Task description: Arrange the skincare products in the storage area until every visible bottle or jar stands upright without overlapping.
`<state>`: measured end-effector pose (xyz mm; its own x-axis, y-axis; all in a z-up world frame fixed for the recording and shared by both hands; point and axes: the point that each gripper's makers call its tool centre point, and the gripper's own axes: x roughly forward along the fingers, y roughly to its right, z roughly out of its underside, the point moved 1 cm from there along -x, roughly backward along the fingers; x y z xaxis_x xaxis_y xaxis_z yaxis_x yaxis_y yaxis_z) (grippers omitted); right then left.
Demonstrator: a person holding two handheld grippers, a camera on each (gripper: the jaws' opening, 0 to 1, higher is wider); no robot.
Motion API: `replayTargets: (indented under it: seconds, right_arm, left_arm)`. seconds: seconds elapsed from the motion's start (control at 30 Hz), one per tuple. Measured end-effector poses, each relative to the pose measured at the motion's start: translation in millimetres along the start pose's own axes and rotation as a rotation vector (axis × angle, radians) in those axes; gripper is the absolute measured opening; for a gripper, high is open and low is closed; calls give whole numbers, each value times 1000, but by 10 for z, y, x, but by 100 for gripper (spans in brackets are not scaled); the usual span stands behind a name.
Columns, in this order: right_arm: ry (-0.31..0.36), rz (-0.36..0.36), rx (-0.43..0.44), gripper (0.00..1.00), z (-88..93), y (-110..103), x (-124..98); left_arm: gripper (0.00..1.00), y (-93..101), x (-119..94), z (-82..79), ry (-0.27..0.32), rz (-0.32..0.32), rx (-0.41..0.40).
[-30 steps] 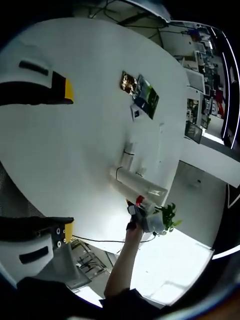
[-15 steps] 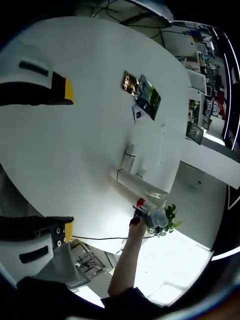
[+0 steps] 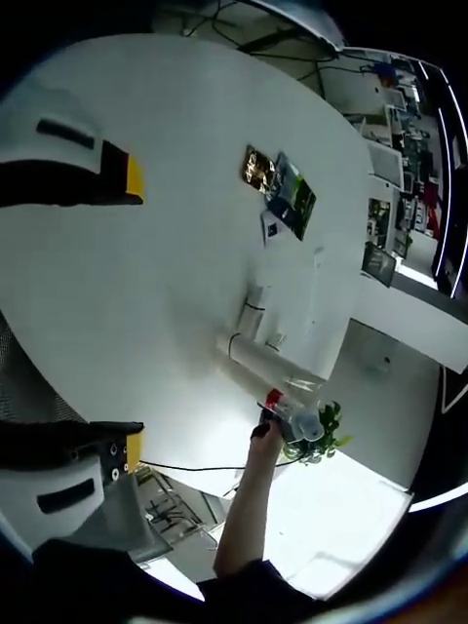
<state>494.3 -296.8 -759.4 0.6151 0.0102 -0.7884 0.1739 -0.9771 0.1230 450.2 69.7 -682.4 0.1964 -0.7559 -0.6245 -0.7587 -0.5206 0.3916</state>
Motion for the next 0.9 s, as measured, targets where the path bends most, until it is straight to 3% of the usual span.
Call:
replayTargets:
  seconds: [0.37,0.73,0.9]
  right_arm:
    - [90,-16,112,10,-109,15,-165]
    - [184,-60,402,10,-11,19,-422]
    - [264,-61,512,10,-19,19,-667]
  left_arm:
    - [86,49,-18,-44,9,8,11]
    - [86,112,-92,-79,25,9,24]
    - [86,181,-128,-98,36,16,34]
